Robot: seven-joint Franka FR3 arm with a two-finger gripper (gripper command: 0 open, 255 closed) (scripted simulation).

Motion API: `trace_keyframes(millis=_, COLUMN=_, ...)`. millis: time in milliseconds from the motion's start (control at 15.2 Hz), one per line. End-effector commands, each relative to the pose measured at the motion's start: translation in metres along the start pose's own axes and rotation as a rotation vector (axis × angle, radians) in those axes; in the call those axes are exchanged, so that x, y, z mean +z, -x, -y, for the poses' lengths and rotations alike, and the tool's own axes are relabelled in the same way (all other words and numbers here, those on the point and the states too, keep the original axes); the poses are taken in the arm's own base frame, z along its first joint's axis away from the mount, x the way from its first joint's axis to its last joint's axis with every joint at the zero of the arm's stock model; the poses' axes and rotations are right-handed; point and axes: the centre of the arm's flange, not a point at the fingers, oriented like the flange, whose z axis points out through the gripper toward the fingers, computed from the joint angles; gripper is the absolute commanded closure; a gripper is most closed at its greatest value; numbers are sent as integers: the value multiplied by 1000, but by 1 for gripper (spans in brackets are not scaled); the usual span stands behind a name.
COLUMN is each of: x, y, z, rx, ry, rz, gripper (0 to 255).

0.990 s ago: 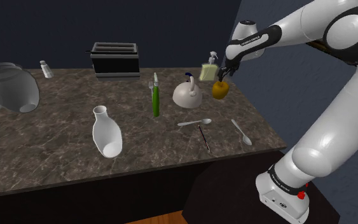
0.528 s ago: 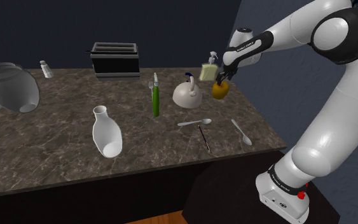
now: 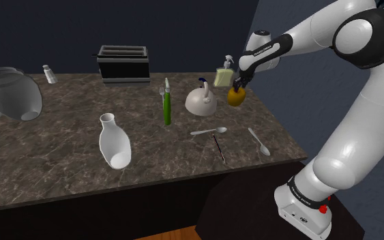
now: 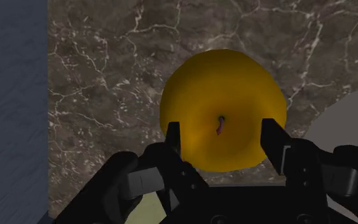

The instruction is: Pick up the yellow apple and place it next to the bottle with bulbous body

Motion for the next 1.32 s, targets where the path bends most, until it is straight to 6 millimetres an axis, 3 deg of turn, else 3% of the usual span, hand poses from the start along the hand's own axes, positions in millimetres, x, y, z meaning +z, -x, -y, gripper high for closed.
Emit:
trace_keyframes(millis=0, x=0, y=0, z=0, rx=0, ry=0, rz=0, gripper=255)
trace_keyframes(millis=528, x=0, y=0, z=0, rx=0, ry=0, rz=0, gripper=255)
trace_keyframes(millis=1254, x=-57, y=-8, z=-10, rx=0, ry=0, rz=0, gripper=255)
